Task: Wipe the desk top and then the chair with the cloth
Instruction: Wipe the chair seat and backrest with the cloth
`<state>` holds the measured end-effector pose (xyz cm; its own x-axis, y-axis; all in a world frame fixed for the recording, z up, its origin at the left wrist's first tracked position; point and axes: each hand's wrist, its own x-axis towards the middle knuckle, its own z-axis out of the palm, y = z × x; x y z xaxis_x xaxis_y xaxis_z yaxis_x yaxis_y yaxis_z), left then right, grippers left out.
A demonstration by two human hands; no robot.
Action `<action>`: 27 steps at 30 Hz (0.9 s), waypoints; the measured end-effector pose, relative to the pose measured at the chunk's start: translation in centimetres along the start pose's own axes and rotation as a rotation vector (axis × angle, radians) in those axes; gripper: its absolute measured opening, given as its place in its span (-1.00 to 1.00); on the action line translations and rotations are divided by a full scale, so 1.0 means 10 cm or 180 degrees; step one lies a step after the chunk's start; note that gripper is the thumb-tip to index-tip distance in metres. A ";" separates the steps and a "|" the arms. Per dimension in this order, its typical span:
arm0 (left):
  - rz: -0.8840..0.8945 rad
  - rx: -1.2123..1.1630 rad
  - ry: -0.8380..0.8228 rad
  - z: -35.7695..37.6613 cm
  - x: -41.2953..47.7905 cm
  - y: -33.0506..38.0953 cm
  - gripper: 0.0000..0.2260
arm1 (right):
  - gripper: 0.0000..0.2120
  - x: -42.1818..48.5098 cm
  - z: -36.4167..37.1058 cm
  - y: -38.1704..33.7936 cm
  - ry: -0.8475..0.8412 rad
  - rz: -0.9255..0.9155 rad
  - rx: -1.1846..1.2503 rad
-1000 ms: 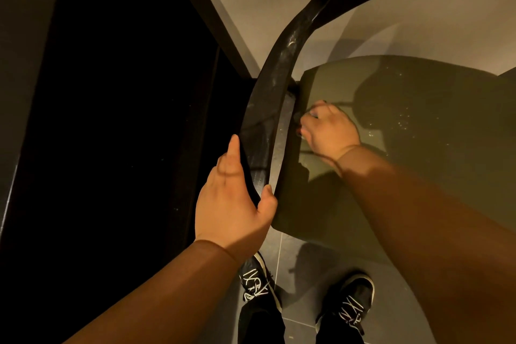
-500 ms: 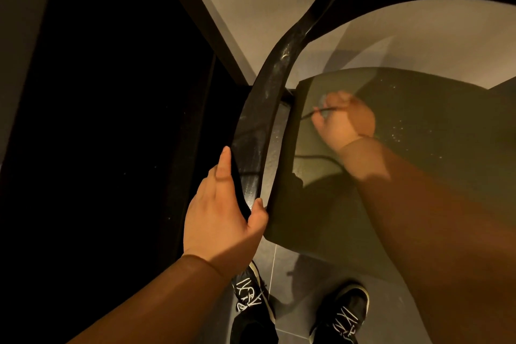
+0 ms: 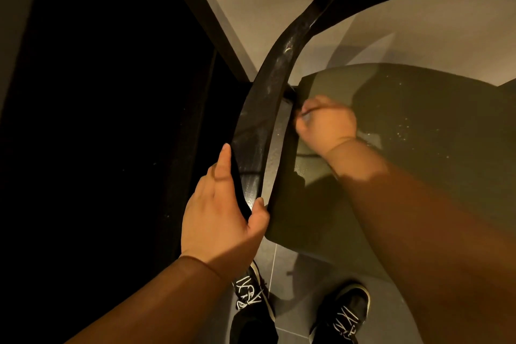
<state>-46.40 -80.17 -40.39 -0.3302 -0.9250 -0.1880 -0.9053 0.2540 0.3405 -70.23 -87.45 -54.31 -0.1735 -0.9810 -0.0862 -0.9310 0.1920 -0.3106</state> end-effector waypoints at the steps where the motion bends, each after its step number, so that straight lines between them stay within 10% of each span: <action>1: -0.0006 0.0002 -0.0011 -0.01 0.00 0.01 -0.16 | -0.75 -0.13 0.00 -0.10 -0.0060 -0.0074 0.0113; 6: -0.0016 -0.0013 -0.0005 0.00 -0.01 0.00 -0.17 | -0.82 -0.28 0.05 0.07 -0.0097 -0.0912 0.0066; 14: 0.0000 -0.0021 0.0097 0.00 -0.01 0.01 -0.17 | -0.81 -0.15 -0.09 0.25 0.0282 0.0218 0.0194; 22: -0.0008 0.0058 0.0154 0.01 -0.01 0.01 -0.19 | -0.67 -0.71 0.10 0.20 -0.0804 -0.1292 -0.0484; 27: 0.0063 0.0315 0.0180 0.01 0.02 -0.01 -0.20 | -0.60 -0.40 -0.18 0.66 -0.0496 0.0185 -0.0152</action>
<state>-46.40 -80.37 -40.52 -0.3352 -0.9333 -0.1288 -0.9216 0.2965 0.2503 -76.24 -82.33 -54.34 -0.1790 -0.9517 -0.2495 -0.9356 0.2431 -0.2560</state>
